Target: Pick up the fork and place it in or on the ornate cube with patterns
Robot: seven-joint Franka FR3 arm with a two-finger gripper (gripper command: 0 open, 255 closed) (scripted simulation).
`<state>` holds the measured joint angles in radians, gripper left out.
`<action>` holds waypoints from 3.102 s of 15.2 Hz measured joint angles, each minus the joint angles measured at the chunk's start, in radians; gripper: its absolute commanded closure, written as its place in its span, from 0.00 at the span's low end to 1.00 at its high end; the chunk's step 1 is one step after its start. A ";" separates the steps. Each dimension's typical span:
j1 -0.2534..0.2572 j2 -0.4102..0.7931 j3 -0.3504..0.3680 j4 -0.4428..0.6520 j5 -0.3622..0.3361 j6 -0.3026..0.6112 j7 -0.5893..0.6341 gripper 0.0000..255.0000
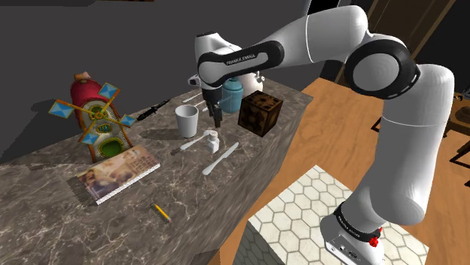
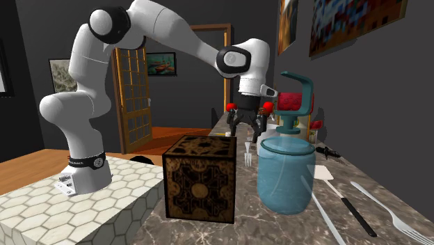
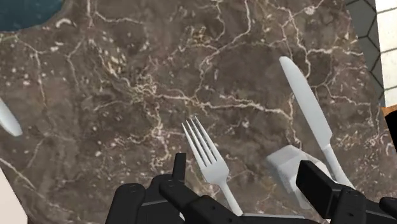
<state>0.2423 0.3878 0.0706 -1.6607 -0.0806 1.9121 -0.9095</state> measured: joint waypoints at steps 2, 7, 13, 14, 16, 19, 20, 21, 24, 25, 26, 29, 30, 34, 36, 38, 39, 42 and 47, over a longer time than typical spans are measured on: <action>0.012 0.069 0.015 0.059 -0.014 0.005 -0.046 0.00; 0.032 0.150 0.034 0.119 -0.034 0.019 -0.100 0.00; 0.030 0.167 0.033 0.072 -0.039 0.083 -0.100 0.00; 0.031 0.168 0.032 0.071 -0.039 0.085 -0.100 0.00; 0.031 0.170 0.032 0.072 -0.039 0.086 -0.100 0.00; 0.031 0.170 0.032 0.072 -0.039 0.087 -0.100 1.00; 0.031 0.171 0.032 0.072 -0.039 0.087 -0.100 1.00; 0.031 0.170 0.033 0.073 -0.039 0.087 -0.100 1.00; 0.031 0.171 0.033 0.073 -0.039 0.086 -0.099 1.00; 0.031 0.171 0.033 0.073 -0.039 0.086 -0.099 1.00; 0.031 0.171 0.033 0.073 -0.039 0.086 -0.099 1.00; 0.031 0.170 0.033 0.073 -0.039 0.087 -0.099 1.00; 0.031 0.167 0.033 0.072 -0.038 0.083 -0.100 1.00; 0.030 0.147 0.034 0.091 -0.035 0.045 -0.104 1.00; 0.030 0.135 0.035 0.098 -0.034 0.026 -0.105 1.00; 0.030 0.125 0.036 0.110 -0.032 0.004 -0.107 1.00; 0.031 0.122 0.037 0.118 -0.031 -0.008 -0.107 1.00; 0.030 0.107 0.037 0.136 -0.029 -0.040 -0.111 1.00; 0.029 0.088 0.038 0.177 -0.026 -0.099 -0.117 1.00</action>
<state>0.2712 0.4763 0.1089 -1.4836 -0.1061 1.8133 -1.0264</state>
